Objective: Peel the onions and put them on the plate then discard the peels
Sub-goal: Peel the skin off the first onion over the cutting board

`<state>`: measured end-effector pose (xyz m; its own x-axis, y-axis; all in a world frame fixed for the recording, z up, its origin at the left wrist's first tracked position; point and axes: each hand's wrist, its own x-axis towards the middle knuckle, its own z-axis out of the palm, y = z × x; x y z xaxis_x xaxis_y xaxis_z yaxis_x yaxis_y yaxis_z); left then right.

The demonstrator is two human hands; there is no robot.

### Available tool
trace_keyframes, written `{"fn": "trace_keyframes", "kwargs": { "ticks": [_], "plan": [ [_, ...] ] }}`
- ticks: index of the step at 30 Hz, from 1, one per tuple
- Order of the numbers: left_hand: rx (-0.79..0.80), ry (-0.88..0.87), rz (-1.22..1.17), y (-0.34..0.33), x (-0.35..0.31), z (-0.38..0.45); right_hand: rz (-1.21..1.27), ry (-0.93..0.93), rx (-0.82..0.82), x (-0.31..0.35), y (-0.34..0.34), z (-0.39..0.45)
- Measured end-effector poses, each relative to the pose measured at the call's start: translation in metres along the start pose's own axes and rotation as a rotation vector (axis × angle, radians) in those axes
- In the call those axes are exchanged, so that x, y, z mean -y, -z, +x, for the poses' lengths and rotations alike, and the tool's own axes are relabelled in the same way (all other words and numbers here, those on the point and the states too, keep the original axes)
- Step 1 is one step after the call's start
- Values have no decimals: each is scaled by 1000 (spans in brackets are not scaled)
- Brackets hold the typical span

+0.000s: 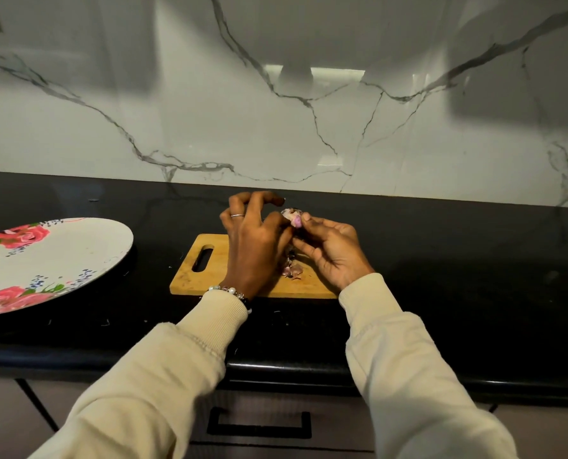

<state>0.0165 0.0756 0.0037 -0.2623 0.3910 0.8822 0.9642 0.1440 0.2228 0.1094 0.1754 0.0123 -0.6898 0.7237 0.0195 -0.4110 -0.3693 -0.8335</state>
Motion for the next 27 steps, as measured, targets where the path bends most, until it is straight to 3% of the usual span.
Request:
{"fn": "trace_keyframes", "kwargs": {
  "ticks": [19,27],
  "plan": [
    [137,118,-50,-2,7,2,-110,18,-39,-2,-1,0],
    [199,92,-38,-2,7,4,-50,-3,-39,1,1,-1]
  ]
}}
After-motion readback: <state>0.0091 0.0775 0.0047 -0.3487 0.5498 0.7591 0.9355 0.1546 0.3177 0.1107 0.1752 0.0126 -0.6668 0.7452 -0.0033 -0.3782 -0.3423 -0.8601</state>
